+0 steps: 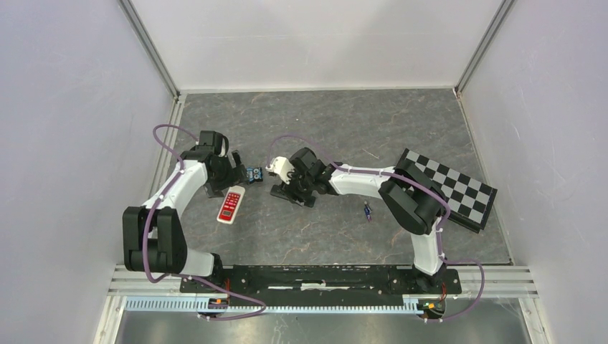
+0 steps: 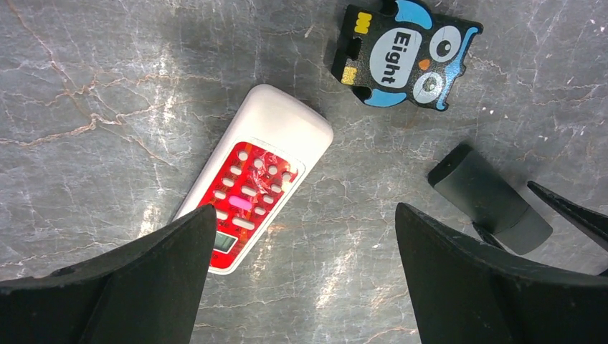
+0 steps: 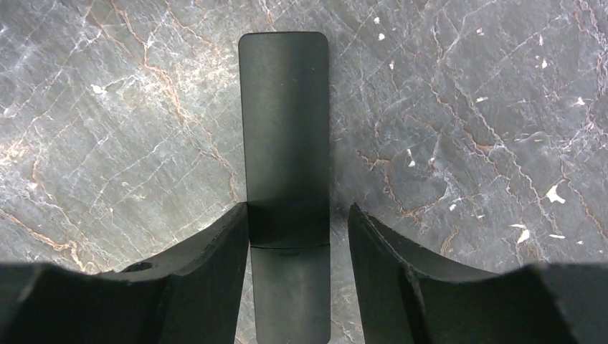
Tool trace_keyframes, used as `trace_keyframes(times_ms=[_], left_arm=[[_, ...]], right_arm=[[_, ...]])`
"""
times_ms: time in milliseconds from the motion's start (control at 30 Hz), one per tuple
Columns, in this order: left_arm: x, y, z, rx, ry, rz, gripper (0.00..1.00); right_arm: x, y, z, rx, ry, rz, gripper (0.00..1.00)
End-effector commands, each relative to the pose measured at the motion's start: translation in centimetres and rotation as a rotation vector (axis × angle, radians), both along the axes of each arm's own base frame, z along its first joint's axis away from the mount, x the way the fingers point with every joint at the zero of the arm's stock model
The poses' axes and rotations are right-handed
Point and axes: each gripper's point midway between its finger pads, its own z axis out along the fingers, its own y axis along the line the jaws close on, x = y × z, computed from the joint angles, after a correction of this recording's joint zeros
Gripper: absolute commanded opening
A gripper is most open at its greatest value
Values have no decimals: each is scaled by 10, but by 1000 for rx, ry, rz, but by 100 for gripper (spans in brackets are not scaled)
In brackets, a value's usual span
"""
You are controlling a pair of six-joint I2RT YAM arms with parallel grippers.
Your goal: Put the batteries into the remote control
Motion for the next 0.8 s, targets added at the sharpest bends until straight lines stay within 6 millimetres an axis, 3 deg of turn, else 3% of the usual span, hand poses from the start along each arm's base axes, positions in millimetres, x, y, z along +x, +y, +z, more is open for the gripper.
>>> trace_keyframes(times_ms=[0,33,167,300,467,600,767], left_arm=[[-1,6,-5,29,14,-29,100],[-1,6,-6,29,18,-29,100],[-1,6,-7,30,23,-29,100],[-5,13,-7,64,31,-10,100],[-11,23,-7,114,33,16,100],[-16,23,-9,113,39,24,100],[-21,16,-12,76,47,28,100]], right_arm=[[21,0,9,-11,-68,-95,56],[21,-1,8,-13,-67,-97,54],[23,-4,6,-17,-57,-141,34],[43,-25,12,-10,-91,-319,25],[85,-80,26,13,-138,-654,25],[117,-127,25,33,-130,-856,24],[148,-157,15,51,-117,-984,25]])
